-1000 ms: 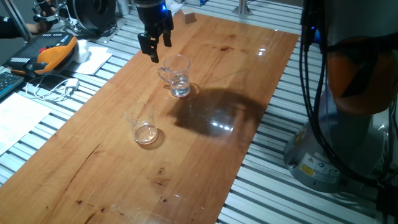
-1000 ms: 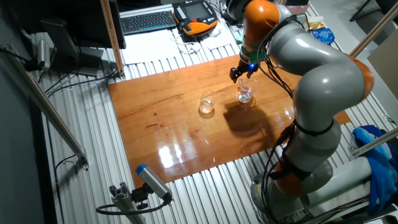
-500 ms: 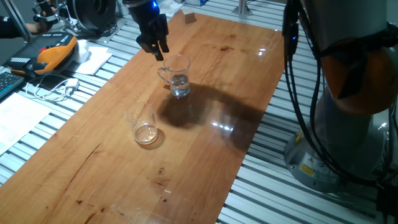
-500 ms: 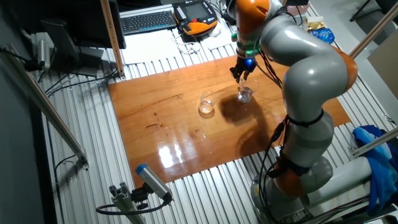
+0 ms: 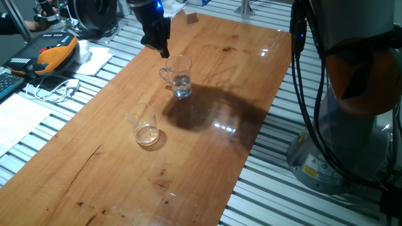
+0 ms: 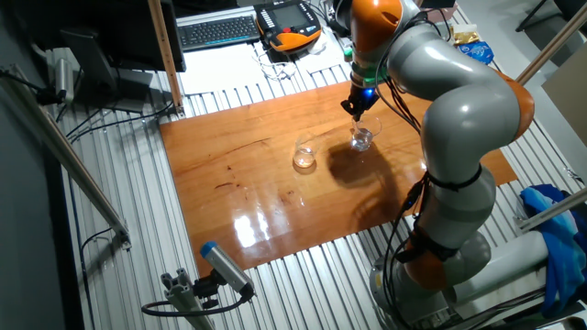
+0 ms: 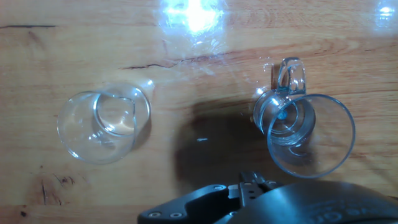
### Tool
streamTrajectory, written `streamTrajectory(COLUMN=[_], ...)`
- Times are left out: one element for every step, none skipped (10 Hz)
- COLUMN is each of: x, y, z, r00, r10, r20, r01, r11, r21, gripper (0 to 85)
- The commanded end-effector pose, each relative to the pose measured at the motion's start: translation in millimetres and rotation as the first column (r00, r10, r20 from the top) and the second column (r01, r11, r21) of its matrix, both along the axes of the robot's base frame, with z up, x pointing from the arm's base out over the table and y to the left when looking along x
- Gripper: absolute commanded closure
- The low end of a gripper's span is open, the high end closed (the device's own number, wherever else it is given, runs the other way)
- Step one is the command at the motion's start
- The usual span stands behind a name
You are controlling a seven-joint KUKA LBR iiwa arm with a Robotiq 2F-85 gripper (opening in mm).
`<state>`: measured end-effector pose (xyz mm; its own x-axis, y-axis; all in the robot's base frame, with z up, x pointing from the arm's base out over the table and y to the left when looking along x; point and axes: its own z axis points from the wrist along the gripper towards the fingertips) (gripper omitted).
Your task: Pour the water from one cup into another empty cup
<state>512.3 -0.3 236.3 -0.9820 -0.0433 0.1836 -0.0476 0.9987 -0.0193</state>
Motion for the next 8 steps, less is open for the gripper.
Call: streamTrajectory(x=[-0.1, -0.2, -0.2, -0.2, -0.2, -0.3, -0.3, -0.3], y=[0.0, -0.3, -0.3, -0.3, -0.3, -0.2, -0.3, -0.3], z=[0.0, 0.0, 0.0, 0.0, 0.0, 0.0, -0.1, 0.0], r00=[1.000, 1.000, 1.000, 1.000, 1.000, 1.000, 1.000, 1.000], r10=[0.001, 0.003, 0.013, 0.015, 0.018, 0.025, 0.025, 0.013], r20=[0.001, 0.001, 0.000, 0.000, 0.000, -0.001, -0.001, 0.001], r01=[-0.001, -0.003, -0.013, -0.015, -0.018, -0.025, -0.025, -0.013], r11=[1.000, 1.000, 1.000, 1.000, 1.000, 1.000, 1.000, 1.000], r21=[0.000, 0.005, 0.009, 0.009, 0.009, 0.011, 0.011, 0.009], gripper=[85.0, 85.0, 85.0, 85.0, 85.0, 85.0, 85.0, 85.0])
